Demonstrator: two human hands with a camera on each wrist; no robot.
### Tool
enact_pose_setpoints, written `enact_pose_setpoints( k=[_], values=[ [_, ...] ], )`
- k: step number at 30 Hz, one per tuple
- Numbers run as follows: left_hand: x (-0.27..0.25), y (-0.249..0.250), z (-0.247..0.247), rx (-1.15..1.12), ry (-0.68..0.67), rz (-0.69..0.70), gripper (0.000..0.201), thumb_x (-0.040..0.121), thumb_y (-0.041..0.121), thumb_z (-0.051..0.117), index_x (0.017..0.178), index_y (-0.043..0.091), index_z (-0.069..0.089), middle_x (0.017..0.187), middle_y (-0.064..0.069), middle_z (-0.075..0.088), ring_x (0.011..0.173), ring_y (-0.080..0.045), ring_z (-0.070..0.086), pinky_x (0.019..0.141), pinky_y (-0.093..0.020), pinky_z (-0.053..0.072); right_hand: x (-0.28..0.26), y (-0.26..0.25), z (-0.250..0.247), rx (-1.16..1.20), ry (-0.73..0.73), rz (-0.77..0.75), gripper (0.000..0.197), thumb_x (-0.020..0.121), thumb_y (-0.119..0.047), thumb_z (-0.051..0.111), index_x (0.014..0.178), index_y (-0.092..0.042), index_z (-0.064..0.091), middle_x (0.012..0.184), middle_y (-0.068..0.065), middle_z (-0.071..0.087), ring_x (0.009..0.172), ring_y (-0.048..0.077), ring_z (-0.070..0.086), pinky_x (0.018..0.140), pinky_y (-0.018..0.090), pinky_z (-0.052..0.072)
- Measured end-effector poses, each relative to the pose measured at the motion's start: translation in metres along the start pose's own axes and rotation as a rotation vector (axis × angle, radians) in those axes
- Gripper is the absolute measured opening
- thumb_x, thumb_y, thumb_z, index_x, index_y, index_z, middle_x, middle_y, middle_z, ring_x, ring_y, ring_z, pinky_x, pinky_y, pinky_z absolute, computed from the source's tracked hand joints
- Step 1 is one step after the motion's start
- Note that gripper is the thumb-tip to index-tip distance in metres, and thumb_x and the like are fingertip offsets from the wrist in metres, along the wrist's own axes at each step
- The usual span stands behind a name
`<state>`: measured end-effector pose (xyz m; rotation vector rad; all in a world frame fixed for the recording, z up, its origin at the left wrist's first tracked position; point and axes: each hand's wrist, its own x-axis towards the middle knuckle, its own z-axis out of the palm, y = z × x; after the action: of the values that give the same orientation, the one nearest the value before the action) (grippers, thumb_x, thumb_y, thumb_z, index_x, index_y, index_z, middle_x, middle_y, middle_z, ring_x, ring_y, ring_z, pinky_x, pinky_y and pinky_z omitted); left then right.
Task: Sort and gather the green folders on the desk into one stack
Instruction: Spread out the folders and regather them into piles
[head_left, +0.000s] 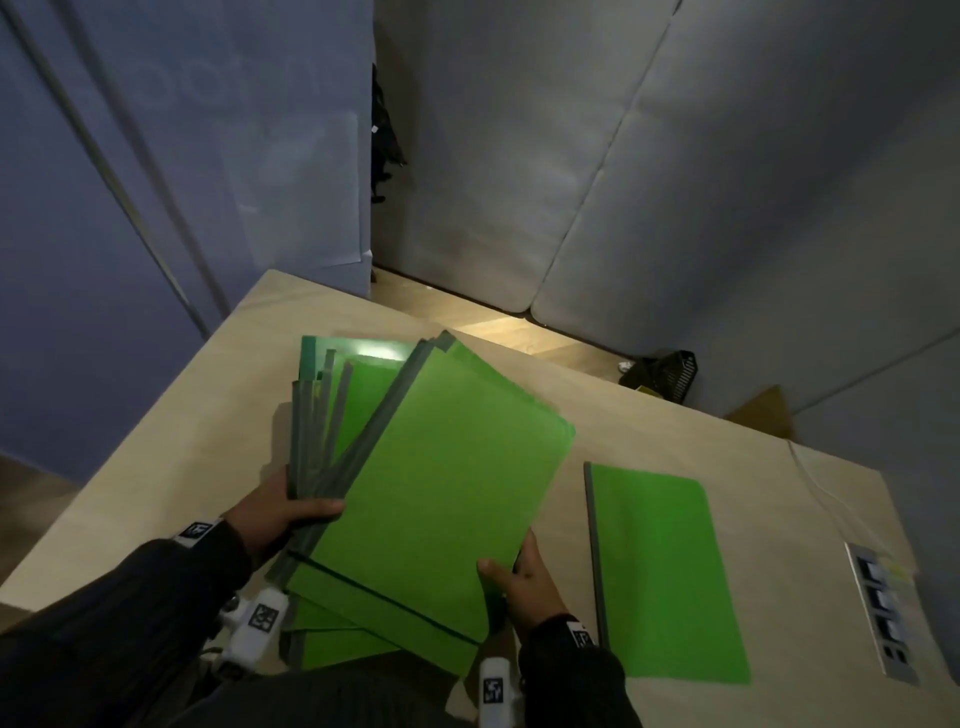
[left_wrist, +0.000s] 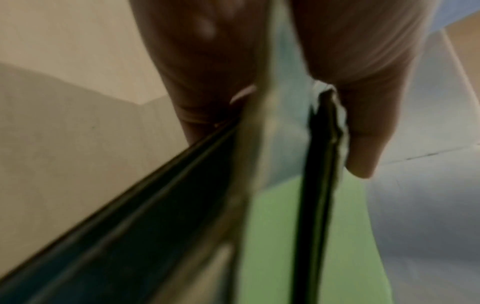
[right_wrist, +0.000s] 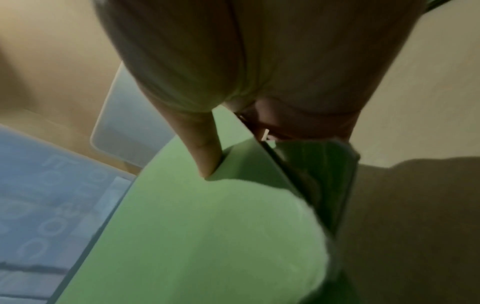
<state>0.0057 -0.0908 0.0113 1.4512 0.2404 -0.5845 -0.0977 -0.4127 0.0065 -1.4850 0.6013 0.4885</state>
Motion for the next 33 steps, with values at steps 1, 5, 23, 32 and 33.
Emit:
enact_pose_setpoints(
  k=[1,5,23,32,33],
  values=[
    [0.001,0.004,0.003,-0.027,-0.005,0.002,0.121,0.024,0.043,0.101,0.131,0.01,0.056,0.112,-0.01,0.075,0.102,-0.026,0.072,0.076,-0.03,0.058,-0.001,-0.001,-0.002,-0.027,0.005,-0.023,0.072,0.091,-0.008,0.064,0.146,-0.039,0.031,0.142,-0.003,0.055,0.124,0.02,0.054,0.1,0.041,0.048],
    [0.006,0.027,0.023,-0.068,0.069,0.091,0.092,0.03,0.037,0.101,0.111,0.033,0.057,0.107,-0.003,0.071,0.087,-0.019,0.073,0.064,-0.029,0.06,-0.003,-0.017,-0.006,-0.178,-0.064,-0.103,0.074,0.091,-0.008,0.064,0.149,-0.036,0.028,0.14,-0.009,0.055,0.124,0.01,0.054,0.101,0.032,0.047],
    [0.004,0.025,0.039,0.126,0.234,0.174,0.112,0.03,0.05,0.095,0.127,0.009,0.057,0.113,-0.017,0.072,0.1,-0.037,0.069,0.091,-0.056,0.055,-0.017,0.05,-0.227,-0.734,0.76,0.63,0.147,0.013,-0.081,0.082,0.138,-0.019,0.035,0.129,0.02,0.045,0.122,0.043,0.045,0.103,0.053,0.043],
    [0.001,0.022,0.028,0.192,0.235,0.151,0.091,0.049,0.031,0.097,0.128,0.011,0.056,0.113,-0.014,0.071,0.1,-0.034,0.068,0.091,-0.049,0.054,-0.02,0.061,-0.248,-0.808,0.775,0.641,0.146,0.0,-0.08,0.076,0.129,-0.033,0.027,0.114,0.013,0.048,0.111,0.038,0.051,0.098,0.052,0.048],
    [0.001,0.02,0.026,0.2,0.239,0.144,0.096,0.045,0.036,0.099,0.128,0.012,0.057,0.113,-0.014,0.071,0.1,-0.034,0.069,0.091,-0.05,0.055,-0.024,0.059,-0.25,-0.748,0.777,0.631,0.144,0.0,-0.075,0.08,0.127,-0.029,0.029,0.111,0.012,0.05,0.108,0.038,0.054,0.097,0.051,0.05]
  ],
)
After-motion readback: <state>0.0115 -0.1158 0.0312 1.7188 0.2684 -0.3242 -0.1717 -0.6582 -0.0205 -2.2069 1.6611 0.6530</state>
